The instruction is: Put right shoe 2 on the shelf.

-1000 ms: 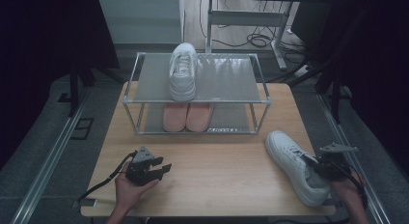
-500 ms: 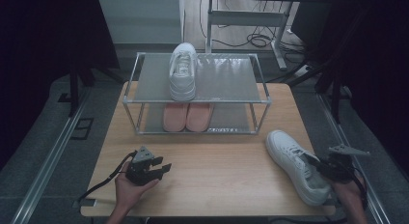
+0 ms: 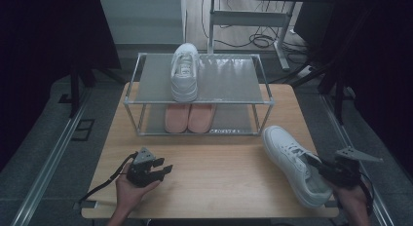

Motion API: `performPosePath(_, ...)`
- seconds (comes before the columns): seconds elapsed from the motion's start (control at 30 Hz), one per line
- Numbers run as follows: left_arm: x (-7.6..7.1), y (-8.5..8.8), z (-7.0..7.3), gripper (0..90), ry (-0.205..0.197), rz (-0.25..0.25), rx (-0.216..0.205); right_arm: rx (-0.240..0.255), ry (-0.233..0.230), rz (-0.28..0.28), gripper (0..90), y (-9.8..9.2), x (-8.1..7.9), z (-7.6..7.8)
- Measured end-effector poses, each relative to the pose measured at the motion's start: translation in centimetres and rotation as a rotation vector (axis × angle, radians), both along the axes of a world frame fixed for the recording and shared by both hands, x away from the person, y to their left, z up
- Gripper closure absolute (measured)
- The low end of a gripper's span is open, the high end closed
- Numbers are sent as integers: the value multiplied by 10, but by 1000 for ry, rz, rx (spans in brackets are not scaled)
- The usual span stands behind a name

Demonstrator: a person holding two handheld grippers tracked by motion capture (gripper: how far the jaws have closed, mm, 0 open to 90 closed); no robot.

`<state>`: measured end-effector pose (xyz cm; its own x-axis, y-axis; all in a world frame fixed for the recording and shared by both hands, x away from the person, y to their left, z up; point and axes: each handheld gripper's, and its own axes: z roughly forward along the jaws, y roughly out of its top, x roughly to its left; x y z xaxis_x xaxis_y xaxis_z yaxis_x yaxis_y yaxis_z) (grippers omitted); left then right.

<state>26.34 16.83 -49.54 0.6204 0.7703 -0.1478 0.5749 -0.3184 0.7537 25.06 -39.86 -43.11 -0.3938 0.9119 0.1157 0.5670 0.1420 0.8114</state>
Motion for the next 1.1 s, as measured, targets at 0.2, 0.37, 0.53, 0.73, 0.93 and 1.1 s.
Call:
performPosePath(0.2, 0, 0, 0, 549, 0, -2, 3, 40, -48, 70, 825, 21, -7, 18)
performPosePath(0.37, 0, 0, -1, 550, 0, -3, 4, 70, -71, 128, 825, 41, -4, 29)
performPosePath(0.53, 0, 0, 0, 549, -2, -3, 6, 96, -94, 165, 826, 61, 3, 37)
performPosePath(0.73, 0, 0, 0, 549, -3, -2, 8, 125, -122, 196, 827, 79, 13, 49)
performPosePath(0.93, 0, 1, 0, 548, -6, -2, 9, 152, -138, 204, 827, 93, 26, 58)
performPosePath(1.1, 0, 1, 0, 549, -11, 4, 11, 166, -140, 207, 827, 103, 36, 66)
